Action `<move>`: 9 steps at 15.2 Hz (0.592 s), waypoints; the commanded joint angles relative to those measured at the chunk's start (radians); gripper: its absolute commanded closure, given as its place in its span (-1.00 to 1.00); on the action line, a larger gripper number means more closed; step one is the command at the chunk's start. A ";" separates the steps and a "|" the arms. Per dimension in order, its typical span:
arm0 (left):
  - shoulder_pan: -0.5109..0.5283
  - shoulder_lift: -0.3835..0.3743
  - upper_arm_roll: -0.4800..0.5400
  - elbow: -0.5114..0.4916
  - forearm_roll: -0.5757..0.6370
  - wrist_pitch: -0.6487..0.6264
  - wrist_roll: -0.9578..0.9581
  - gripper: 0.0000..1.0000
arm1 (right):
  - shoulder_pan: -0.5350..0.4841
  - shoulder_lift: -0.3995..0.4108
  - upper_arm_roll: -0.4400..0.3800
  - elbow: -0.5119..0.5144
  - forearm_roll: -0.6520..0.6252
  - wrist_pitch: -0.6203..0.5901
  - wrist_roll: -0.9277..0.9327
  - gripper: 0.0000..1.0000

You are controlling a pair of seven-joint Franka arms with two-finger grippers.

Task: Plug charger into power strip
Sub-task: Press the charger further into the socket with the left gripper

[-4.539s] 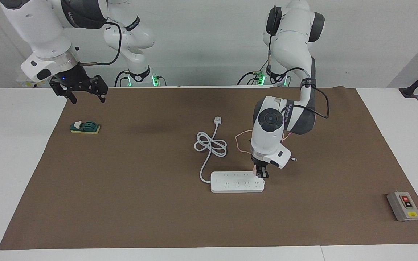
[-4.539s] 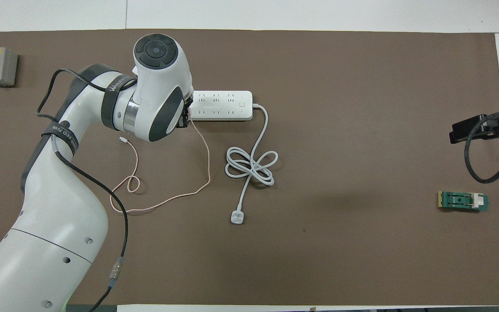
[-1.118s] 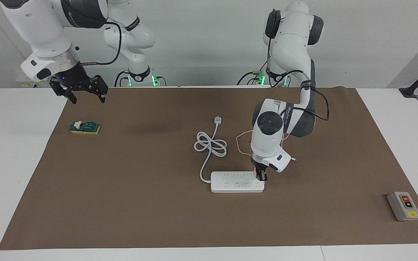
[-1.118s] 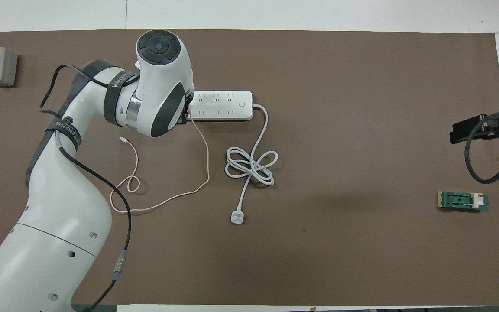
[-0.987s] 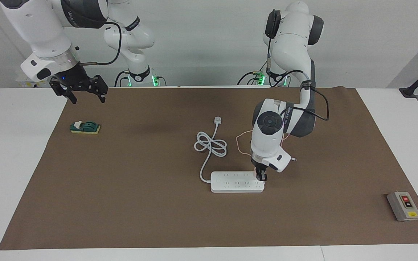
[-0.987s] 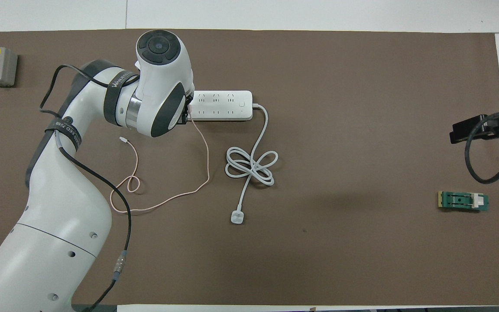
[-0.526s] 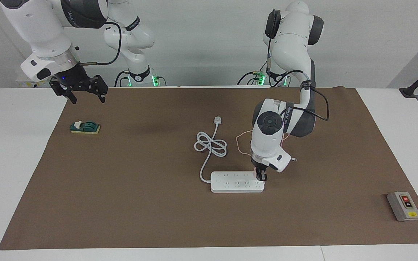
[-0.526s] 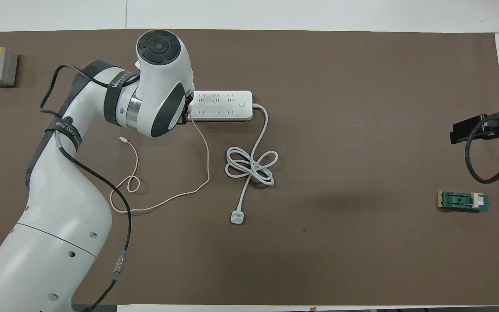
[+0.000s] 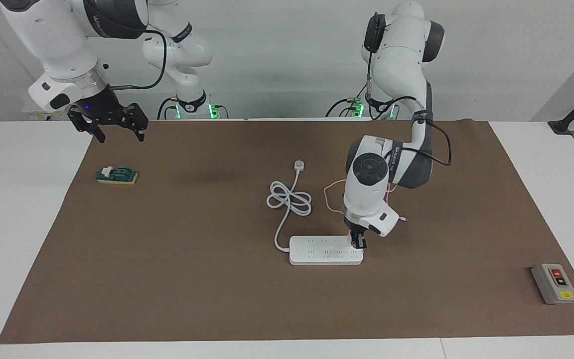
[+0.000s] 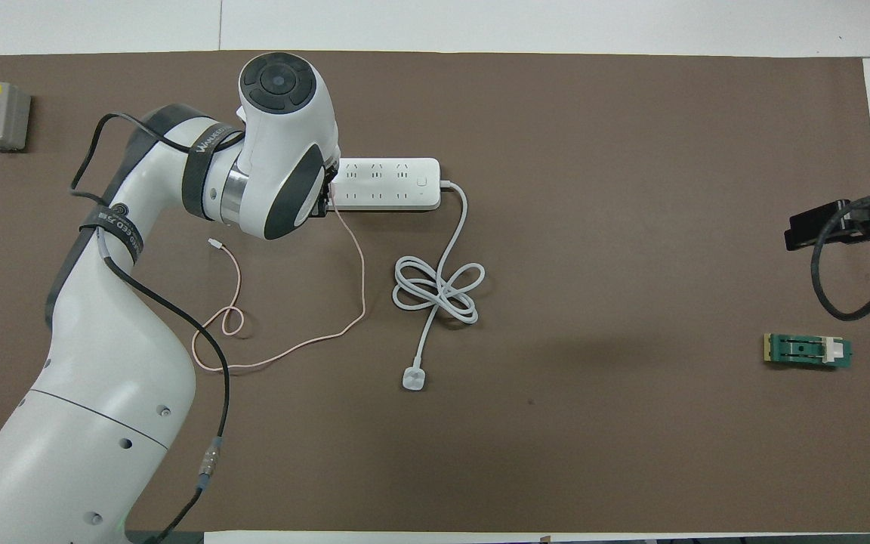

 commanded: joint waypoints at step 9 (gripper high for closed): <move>-0.003 0.028 0.001 -0.009 -0.016 0.021 0.021 1.00 | -0.017 -0.016 0.009 -0.016 0.018 0.006 0.006 -1.00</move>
